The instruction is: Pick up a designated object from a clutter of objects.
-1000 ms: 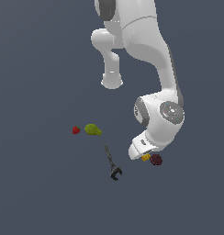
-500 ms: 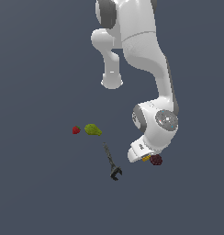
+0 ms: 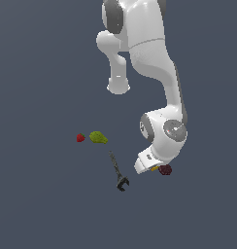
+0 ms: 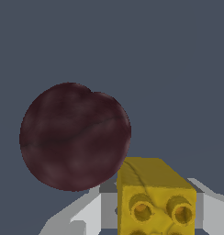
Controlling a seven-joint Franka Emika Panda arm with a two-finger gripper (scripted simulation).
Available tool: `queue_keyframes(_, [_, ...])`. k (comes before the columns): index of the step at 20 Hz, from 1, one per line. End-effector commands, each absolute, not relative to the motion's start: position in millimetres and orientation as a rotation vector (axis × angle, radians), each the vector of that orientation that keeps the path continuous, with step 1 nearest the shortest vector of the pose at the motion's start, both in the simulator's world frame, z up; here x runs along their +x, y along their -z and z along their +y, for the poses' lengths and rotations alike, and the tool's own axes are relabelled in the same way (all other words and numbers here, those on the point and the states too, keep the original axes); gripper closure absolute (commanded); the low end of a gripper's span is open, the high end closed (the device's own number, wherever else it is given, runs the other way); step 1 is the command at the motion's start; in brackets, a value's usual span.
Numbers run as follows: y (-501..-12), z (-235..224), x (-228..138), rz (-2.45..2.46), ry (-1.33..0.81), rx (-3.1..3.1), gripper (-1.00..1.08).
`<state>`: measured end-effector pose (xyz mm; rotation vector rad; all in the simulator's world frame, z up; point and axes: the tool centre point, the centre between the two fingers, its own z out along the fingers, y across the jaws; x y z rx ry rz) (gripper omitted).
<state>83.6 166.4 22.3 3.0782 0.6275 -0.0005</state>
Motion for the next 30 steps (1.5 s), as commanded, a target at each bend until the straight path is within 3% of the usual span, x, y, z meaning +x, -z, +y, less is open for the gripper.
queue_keyframes(1, [-22, 166, 84, 0.627, 0.0, 3.078, 1.08])
queue_keyframes(16, [-49, 154, 83, 0.627, 0.0, 3.078, 1.08])
queue_keyframes(30, [-179, 94, 79, 0.629, 0.0, 3.078, 1.08])
